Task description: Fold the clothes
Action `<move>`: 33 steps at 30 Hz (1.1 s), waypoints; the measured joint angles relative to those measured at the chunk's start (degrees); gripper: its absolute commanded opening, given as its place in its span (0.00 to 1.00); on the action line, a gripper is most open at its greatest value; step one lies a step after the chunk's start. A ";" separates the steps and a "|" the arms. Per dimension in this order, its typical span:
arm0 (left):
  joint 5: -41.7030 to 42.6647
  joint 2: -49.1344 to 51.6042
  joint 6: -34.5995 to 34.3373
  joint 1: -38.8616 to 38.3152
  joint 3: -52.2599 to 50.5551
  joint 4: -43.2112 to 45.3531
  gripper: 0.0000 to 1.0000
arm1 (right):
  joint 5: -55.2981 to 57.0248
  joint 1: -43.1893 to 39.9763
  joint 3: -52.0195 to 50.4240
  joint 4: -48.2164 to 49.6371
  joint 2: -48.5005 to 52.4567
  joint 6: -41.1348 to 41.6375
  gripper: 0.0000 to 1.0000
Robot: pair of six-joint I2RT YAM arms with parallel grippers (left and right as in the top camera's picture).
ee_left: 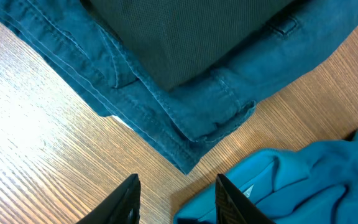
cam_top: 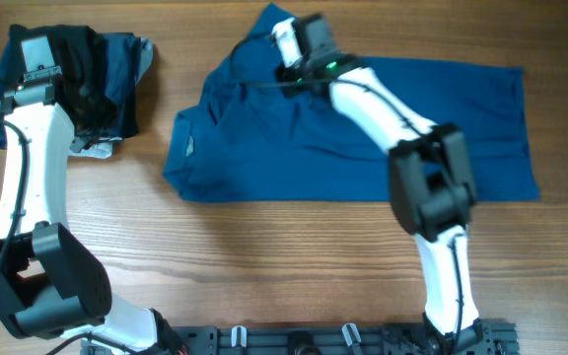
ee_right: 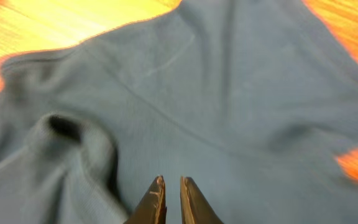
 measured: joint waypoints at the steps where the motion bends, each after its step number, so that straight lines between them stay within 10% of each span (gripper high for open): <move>1: 0.00 0.00 0.00 0.00 0.02 0.07 0.38 | -1.53 -0.90 0.26 -3.02 -2.34 0.48 0.09; 13: -0.02 0.00 0.00 0.00 0.00 0.07 0.39 | -11.85 -0.24 -7.63 -8.83 -3.72 4.46 0.10; 25: -0.02 0.00 0.00 0.00 0.02 -0.39 0.39 | 4.24 -3.41 -7.39 -2.95 -0.76 4.83 0.09; 33: 0.00 0.00 0.00 0.00 0.00 0.83 0.39 | 2.80 -5.57 -4.66 -40.92 -15.19 -0.35 0.04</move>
